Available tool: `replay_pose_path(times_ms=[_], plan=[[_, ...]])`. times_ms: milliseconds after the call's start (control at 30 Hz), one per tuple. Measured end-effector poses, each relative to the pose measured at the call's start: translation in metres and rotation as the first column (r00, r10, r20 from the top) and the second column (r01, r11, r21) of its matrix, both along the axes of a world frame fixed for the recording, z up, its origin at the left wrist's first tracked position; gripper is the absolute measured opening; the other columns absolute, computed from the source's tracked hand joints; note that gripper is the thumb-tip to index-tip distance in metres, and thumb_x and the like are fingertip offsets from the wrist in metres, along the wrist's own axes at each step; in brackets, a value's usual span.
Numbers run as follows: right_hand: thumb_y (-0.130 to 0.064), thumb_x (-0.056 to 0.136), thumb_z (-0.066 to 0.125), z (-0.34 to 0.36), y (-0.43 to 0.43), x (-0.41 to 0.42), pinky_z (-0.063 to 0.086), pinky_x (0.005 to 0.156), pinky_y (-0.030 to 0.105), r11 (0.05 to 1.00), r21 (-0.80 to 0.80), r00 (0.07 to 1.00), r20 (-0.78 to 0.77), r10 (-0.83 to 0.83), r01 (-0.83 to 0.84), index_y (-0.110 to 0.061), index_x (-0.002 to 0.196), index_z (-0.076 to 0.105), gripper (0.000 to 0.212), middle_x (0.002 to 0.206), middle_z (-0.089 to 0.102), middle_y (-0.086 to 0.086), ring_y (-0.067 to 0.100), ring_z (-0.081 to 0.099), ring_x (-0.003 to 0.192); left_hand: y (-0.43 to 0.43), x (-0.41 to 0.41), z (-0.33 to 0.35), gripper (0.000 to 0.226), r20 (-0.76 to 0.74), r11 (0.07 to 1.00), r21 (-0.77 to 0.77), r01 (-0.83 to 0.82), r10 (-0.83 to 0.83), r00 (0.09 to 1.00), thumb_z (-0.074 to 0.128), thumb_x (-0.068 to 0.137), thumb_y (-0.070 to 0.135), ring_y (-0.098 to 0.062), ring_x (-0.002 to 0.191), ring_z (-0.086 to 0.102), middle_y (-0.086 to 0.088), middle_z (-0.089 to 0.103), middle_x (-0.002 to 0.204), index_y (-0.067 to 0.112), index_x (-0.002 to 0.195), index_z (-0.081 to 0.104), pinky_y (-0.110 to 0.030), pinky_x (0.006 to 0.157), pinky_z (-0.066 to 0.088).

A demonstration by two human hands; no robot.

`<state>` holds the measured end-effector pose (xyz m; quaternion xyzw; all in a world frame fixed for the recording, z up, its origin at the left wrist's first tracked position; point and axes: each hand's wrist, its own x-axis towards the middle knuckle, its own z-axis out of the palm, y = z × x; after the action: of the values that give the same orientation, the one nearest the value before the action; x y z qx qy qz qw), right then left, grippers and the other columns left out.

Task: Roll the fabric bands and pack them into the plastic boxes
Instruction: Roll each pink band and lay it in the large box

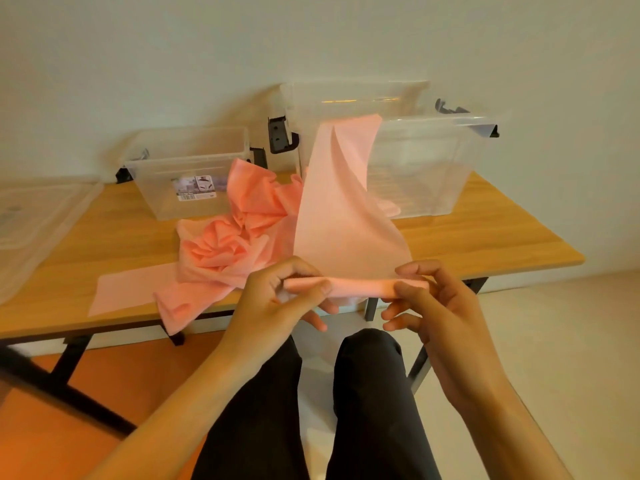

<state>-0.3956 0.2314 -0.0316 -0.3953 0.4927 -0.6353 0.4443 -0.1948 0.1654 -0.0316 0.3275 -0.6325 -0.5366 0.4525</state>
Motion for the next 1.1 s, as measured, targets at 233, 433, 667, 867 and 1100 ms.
replay_pose_path(times_ms=[233, 433, 667, 867, 1100], plan=[[-0.023, 0.089, 0.062, -0.013, -0.002, -0.001, 0.059, 0.057, 0.029, 1.000, -0.003, 0.996, -0.091, 0.012, -0.013, -0.005, 0.108, 0.070, 0.028, 0.075, 0.071, 0.018, 0.026, 0.066, 0.056, 0.001, -0.003, -0.014, 0.018, -0.014, 0.999, -0.013, -0.053, 0.053, 0.998, 0.064, 0.088, 0.017, -0.028, 0.057, 0.067, -0.013, 0.074, 0.077, 0.006, 0.101, 0.068, -0.034, 0.054, 0.057], [-0.020, 0.082, 0.068, -0.021, -0.005, -0.003, 0.062, 0.063, 0.032, 1.000, 0.005, 0.998, -0.062, 0.030, -0.029, -0.006, 0.106, 0.071, 0.028, 0.079, 0.072, 0.020, 0.029, 0.069, 0.062, -0.004, -0.001, -0.017, 0.018, -0.023, 0.998, -0.003, -0.057, 0.057, 0.998, 0.068, 0.084, 0.017, -0.031, 0.059, 0.069, -0.014, 0.075, 0.077, 0.007, 0.098, 0.071, -0.031, 0.054, 0.057], [-0.031, 0.086, 0.061, -0.027, -0.011, -0.001, 0.062, 0.061, 0.033, 1.000, 0.022, 0.996, -0.083, -0.012, 0.014, -0.005, 0.101, 0.069, 0.031, 0.078, 0.072, 0.013, 0.027, 0.069, 0.062, -0.007, 0.002, -0.020, 0.014, 0.007, 0.999, -0.036, -0.038, 0.039, 0.999, 0.065, 0.089, 0.013, -0.028, 0.058, 0.067, -0.011, 0.071, 0.072, 0.001, 0.095, 0.068, -0.034, 0.053, 0.056], [-0.032, 0.085, 0.063, -0.025, -0.017, 0.001, 0.061, 0.061, 0.031, 0.998, 0.047, 0.998, -0.058, -0.026, 0.029, -0.003, 0.098, 0.069, 0.033, 0.073, 0.069, 0.016, 0.025, 0.065, 0.058, -0.011, 0.003, -0.017, 0.018, 0.008, 0.999, -0.045, -0.020, 0.020, 1.000, 0.063, 0.090, 0.012, -0.030, 0.056, 0.069, -0.014, 0.071, 0.066, 0.005, 0.106, 0.064, -0.034, 0.055, 0.057], [-0.013, 0.083, 0.072, -0.021, -0.023, 0.001, 0.061, 0.061, 0.032, 0.999, -0.012, 0.997, -0.072, 0.035, -0.036, -0.006, 0.109, 0.069, 0.028, 0.089, 0.071, 0.017, 0.026, 0.069, 0.071, -0.013, 0.005, -0.016, 0.014, -0.041, 1.000, 0.021, -0.001, 0.002, 0.999, 0.060, 0.090, 0.014, -0.033, 0.054, 0.066, -0.019, 0.069, 0.065, 0.001, 0.095, 0.064, -0.032, 0.052, 0.053]])
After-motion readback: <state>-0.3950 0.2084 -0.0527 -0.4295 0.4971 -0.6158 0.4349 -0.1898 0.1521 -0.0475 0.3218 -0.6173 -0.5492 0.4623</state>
